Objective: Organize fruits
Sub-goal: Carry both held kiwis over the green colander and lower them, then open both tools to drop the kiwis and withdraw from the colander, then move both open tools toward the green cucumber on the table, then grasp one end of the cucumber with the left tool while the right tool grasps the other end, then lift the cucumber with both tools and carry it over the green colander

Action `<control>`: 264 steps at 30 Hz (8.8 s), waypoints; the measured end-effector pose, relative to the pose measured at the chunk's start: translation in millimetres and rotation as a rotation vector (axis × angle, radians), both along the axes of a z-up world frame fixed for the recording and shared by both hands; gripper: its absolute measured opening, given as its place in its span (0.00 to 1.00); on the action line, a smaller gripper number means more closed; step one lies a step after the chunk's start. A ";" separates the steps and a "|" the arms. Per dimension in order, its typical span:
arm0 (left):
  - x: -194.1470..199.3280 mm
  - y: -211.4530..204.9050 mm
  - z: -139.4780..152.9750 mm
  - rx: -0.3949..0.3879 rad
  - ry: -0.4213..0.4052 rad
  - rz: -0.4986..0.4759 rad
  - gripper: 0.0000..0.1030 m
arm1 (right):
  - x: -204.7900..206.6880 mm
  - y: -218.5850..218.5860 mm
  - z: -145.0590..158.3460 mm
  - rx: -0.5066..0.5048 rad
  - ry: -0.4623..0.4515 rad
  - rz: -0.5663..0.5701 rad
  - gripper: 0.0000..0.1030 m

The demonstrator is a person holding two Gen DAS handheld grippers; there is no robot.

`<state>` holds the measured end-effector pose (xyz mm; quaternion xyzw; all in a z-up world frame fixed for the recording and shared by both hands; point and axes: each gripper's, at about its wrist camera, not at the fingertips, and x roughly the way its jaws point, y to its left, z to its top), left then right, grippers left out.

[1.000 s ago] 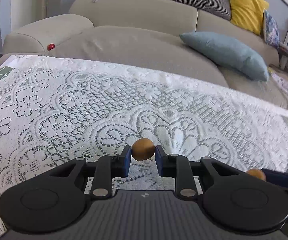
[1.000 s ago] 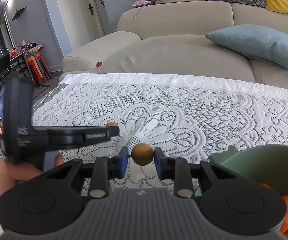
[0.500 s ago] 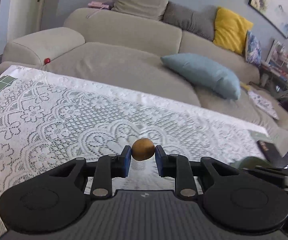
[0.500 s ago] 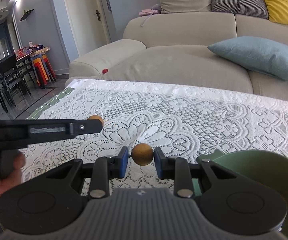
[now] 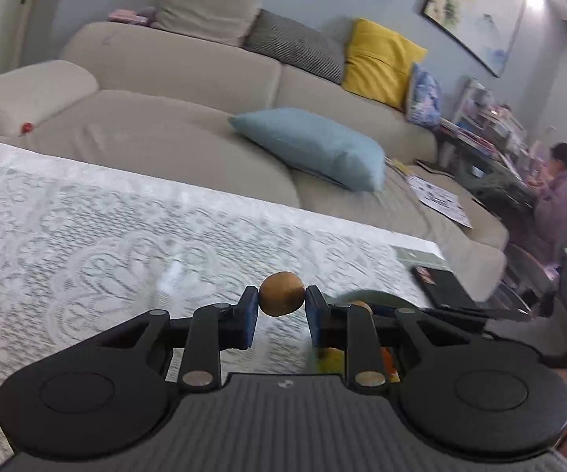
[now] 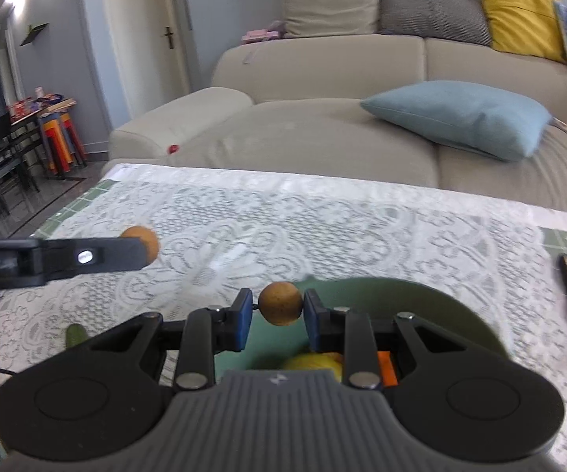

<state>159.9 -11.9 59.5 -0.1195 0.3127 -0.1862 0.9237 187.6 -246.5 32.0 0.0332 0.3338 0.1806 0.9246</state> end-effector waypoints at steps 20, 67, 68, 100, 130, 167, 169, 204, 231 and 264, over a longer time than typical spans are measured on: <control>-17.1 -81.4 -25.9 0.213 0.084 -0.210 0.28 | -21.5 -43.2 -16.7 -0.124 0.098 -0.044 0.24; -12.2 -105.3 -48.7 0.286 0.167 -0.254 0.45 | -27.6 -47.1 -18.3 -0.216 0.092 -0.078 0.49; -13.3 -104.4 -47.6 0.291 0.162 -0.251 0.45 | -27.6 -46.0 -17.6 -0.217 0.089 -0.077 0.49; -54.4 19.5 8.9 0.259 -0.038 -0.002 0.56 | -57.9 40.7 16.0 -0.047 -0.122 0.082 0.81; -90.3 107.0 -62.4 0.497 0.111 -0.008 0.74 | -92.4 150.4 -65.8 -0.296 0.072 0.310 0.94; -61.1 95.7 -92.3 0.599 -0.021 -0.214 0.76 | -88.4 140.3 -69.5 -0.161 0.108 0.165 0.76; -61.3 98.4 -92.5 0.590 -0.038 -0.225 0.78 | -87.8 138.9 -72.7 -0.157 0.116 0.164 0.72; -33.4 93.3 -98.6 0.530 -0.025 -0.235 0.86 | -71.3 148.8 -79.5 -0.179 0.071 0.135 0.37; -7.4 101.6 -97.3 0.440 -0.033 -0.312 0.90 | -53.0 145.7 -78.5 -0.139 0.076 0.069 0.46; 3.6 101.0 -106.4 0.415 0.048 -0.254 0.89 | -46.5 145.8 -77.2 -0.134 0.065 0.076 0.51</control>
